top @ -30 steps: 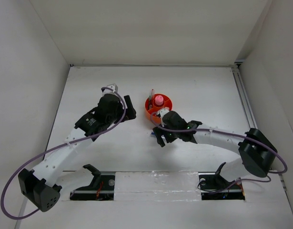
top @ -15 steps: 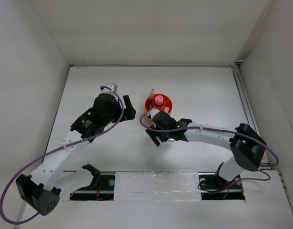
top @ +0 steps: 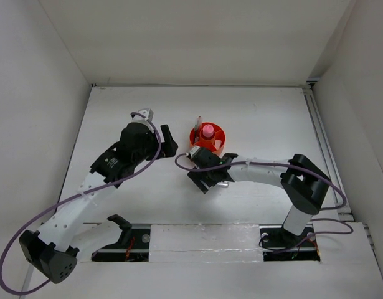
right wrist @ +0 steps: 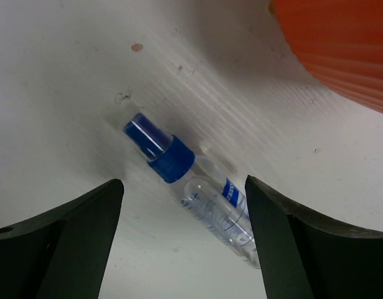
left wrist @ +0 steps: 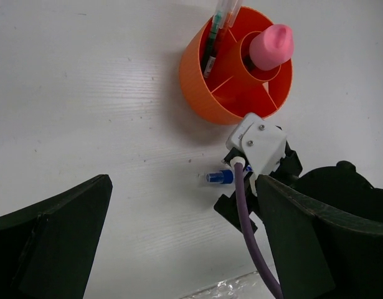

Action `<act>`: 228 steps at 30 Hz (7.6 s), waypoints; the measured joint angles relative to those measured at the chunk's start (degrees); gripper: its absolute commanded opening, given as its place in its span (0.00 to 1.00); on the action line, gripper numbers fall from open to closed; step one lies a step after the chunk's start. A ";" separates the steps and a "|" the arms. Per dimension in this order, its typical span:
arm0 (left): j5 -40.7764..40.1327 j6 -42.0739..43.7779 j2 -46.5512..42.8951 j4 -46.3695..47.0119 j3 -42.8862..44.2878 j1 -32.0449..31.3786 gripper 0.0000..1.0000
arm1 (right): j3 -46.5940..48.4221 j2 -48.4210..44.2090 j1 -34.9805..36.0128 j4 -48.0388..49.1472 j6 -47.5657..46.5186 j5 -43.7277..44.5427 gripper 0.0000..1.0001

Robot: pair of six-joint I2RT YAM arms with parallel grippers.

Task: Sort the stationery into containers
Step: Pick up the stationery from the center of the board, then place the stationery in the storage box.

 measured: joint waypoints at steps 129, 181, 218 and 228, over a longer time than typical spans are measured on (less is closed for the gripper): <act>34.32 -5.53 -15.89 37.22 -13.73 0.04 0.52 | -2.03 -26.16 -6.54 33.81 21.92 -52.17 0.00; -9.22 8.68 13.11 50.97 -7.02 -17.20 0.00 | -8.20 -56.83 -15.93 7.82 16.46 -16.76 1.00; -38.51 17.88 32.30 75.93 -11.28 -22.01 0.00 | -8.94 -60.37 -15.93 -0.55 15.98 -13.60 1.00; -39.10 16.37 34.49 79.30 -11.30 -22.03 0.00 | -8.94 -60.26 -15.93 -0.57 15.52 -13.68 1.00</act>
